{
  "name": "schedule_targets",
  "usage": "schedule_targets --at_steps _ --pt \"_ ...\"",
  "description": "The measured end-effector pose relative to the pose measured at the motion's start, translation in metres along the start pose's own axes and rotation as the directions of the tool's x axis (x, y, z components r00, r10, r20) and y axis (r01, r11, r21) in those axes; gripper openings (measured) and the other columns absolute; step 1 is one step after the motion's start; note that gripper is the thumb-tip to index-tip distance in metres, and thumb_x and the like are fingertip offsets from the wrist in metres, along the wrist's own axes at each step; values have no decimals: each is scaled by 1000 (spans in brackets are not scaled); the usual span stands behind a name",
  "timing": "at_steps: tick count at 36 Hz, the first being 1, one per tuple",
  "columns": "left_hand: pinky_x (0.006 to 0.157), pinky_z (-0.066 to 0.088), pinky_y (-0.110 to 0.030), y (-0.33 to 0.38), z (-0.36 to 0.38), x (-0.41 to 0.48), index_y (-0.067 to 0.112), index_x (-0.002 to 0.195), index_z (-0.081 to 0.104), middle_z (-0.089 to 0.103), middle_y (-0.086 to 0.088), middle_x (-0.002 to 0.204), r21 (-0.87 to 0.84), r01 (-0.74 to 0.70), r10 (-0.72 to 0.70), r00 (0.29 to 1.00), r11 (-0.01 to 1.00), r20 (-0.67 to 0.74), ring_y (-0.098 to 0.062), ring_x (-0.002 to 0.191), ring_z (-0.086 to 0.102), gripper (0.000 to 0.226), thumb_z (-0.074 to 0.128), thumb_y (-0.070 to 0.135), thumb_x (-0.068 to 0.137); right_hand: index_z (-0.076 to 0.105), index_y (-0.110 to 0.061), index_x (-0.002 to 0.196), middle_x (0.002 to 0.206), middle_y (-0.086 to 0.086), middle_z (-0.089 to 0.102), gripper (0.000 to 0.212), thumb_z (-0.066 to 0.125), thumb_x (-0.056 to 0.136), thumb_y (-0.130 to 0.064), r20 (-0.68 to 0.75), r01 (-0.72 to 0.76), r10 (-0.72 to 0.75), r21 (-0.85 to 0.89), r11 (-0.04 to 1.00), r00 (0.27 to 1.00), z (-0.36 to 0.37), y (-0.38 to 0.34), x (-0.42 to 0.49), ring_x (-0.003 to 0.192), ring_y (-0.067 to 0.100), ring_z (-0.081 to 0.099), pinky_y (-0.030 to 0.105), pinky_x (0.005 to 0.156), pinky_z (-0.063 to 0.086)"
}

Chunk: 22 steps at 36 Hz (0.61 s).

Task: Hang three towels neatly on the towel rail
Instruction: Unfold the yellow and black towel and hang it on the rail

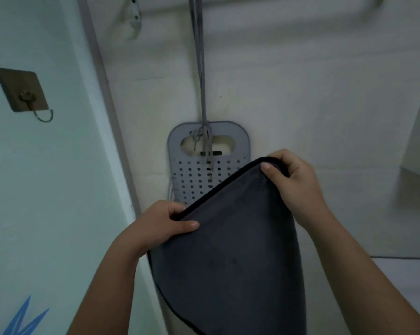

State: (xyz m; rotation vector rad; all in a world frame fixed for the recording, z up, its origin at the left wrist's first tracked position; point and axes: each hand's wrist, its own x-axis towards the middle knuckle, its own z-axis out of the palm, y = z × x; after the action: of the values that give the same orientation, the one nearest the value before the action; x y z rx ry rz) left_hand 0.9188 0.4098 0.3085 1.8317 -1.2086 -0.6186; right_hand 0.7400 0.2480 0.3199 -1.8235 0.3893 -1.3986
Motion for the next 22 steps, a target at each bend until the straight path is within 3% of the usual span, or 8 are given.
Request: schedule_targets --at_steps 4,12,16,19,22 --pt "54 50 -15 -5 -7 10 17 78 74 75 3 77 32 -10 9 999 999 31 -10 68 70 4 72 21 77 56 -30 70 71 -15 59 25 58 86 -10 -74 3 -10 -86 996 997 -8 13 2 63 -9 53 6 59 40" --pt "51 44 -10 -21 -23 31 14 70 69 70 9 62 124 -39 37 999 991 18 1 58 63 9 70 15 79 58 -26 70 69 -11 59 22 57 88 -12 -245 -89 79 -30 996 966 -30 35 9 60 -6 52 10 57 42" --pt "44 37 -5 -28 -28 41 14 61 63 62 13 49 93 -124 138 977 988 -163 6 46 53 20 68 8 80 59 -26 70 69 -10 59 23 57 88 -12 -308 -93 83 -18 995 948 -42 37 12 59 -8 52 10 58 42" --pt "47 39 -7 -30 -28 48 16 63 64 63 5 56 49 -210 215 924 976 -317 -3 53 56 19 67 9 80 58 -25 70 70 -8 59 23 57 88 -11 -335 -91 82 -9 996 938 -46 38 13 59 -7 52 15 61 42" --pt "51 39 -3 -28 -26 52 22 63 63 63 5 64 48 -307 295 843 951 -451 5 54 56 23 65 8 81 58 -26 72 73 -7 60 22 57 88 -11 -362 -91 81 -12 996 929 -47 37 13 65 -1 54 21 65 42"
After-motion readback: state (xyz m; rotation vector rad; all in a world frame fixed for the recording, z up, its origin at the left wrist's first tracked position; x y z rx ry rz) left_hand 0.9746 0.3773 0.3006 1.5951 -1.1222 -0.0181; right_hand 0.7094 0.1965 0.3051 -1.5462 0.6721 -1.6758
